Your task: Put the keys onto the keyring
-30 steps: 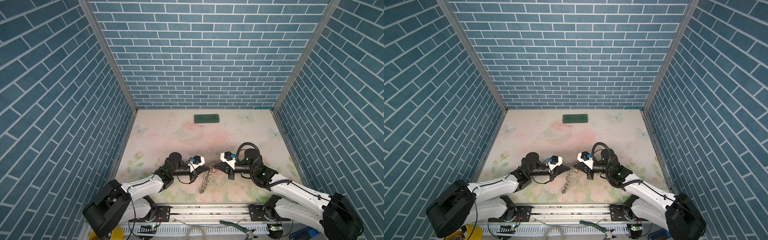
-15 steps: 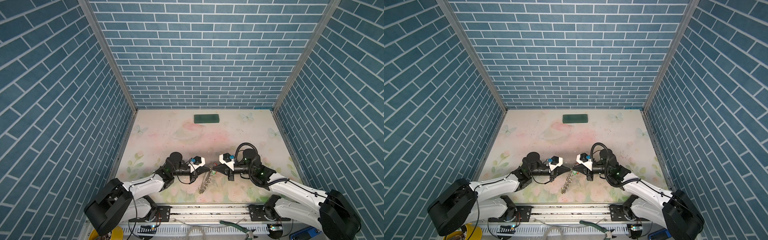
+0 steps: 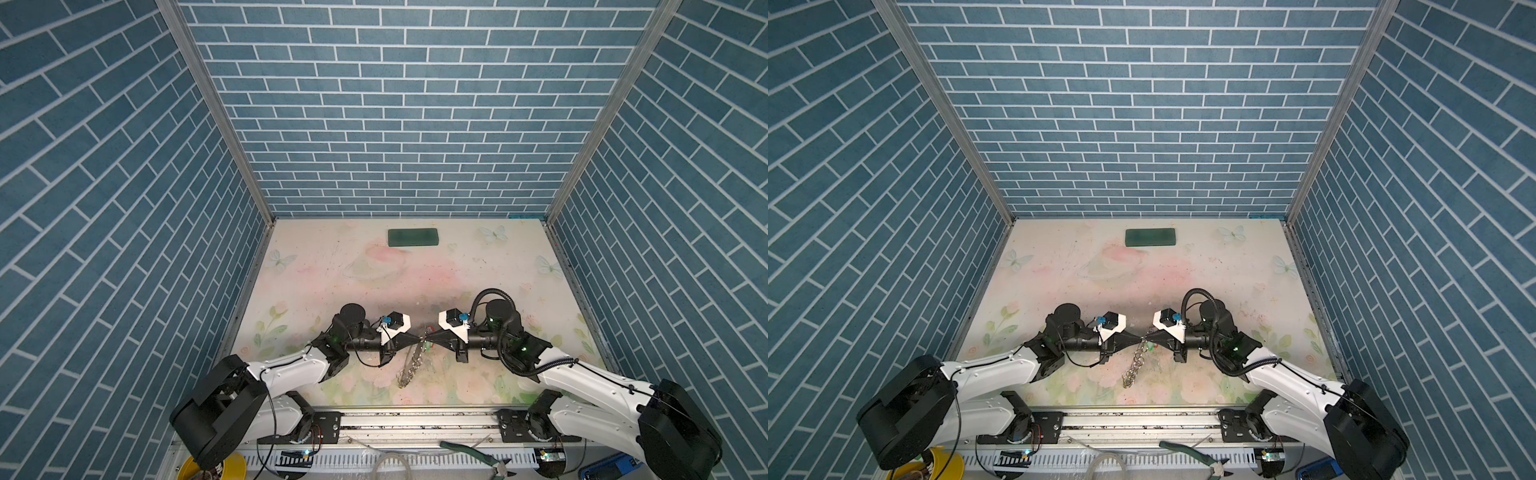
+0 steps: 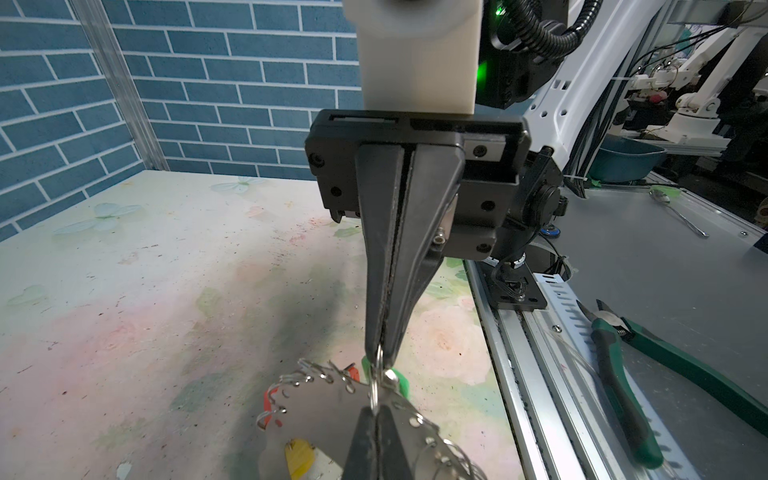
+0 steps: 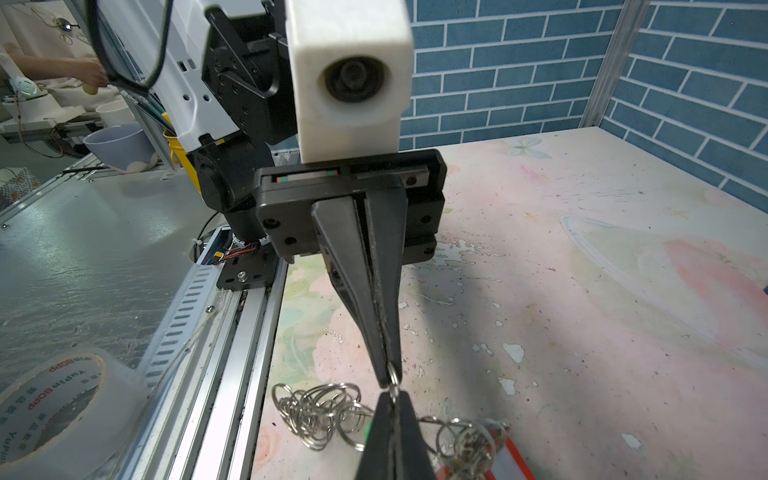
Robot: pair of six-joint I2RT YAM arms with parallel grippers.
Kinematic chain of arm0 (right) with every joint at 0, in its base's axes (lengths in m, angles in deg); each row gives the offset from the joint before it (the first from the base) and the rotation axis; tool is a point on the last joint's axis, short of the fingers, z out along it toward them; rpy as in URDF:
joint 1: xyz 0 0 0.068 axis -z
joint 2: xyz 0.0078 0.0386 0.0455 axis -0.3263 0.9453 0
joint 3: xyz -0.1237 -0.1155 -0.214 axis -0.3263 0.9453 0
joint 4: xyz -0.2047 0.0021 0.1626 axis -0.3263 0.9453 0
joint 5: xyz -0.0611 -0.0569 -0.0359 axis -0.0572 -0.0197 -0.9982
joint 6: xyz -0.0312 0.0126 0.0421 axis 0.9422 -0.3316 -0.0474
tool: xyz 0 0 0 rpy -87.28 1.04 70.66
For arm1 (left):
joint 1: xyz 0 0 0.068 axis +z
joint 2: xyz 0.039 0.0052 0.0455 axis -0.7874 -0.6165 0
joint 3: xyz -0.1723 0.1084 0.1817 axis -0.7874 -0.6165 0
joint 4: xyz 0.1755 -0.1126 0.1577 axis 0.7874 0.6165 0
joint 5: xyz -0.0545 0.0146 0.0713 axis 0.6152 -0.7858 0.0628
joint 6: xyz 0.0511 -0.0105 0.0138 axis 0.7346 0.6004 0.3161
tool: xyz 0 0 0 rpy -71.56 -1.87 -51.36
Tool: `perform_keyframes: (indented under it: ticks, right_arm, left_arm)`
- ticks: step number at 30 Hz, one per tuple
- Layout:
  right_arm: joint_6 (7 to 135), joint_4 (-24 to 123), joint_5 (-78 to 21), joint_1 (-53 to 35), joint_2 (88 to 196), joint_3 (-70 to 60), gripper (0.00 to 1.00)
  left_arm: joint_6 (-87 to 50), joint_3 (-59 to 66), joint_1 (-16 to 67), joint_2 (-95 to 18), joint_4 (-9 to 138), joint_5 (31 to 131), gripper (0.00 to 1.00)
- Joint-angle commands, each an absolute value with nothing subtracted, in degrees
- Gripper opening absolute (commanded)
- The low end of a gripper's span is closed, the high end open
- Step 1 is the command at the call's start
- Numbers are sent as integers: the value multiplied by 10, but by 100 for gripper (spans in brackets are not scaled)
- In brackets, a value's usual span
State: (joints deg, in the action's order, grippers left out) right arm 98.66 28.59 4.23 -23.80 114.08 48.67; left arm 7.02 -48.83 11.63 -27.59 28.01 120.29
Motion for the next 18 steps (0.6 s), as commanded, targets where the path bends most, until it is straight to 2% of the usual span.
perform_keyframes:
  ticks: [1,18]
  right_arm:
    - [1024,274,5,-236,1129,499,0]
    - [1017,265,28,-242,1128,491,0]
  left_arm:
    - [69,-476,113,-276,273,1240,0]
    - [66,-469,112,-286,278,1255,0]
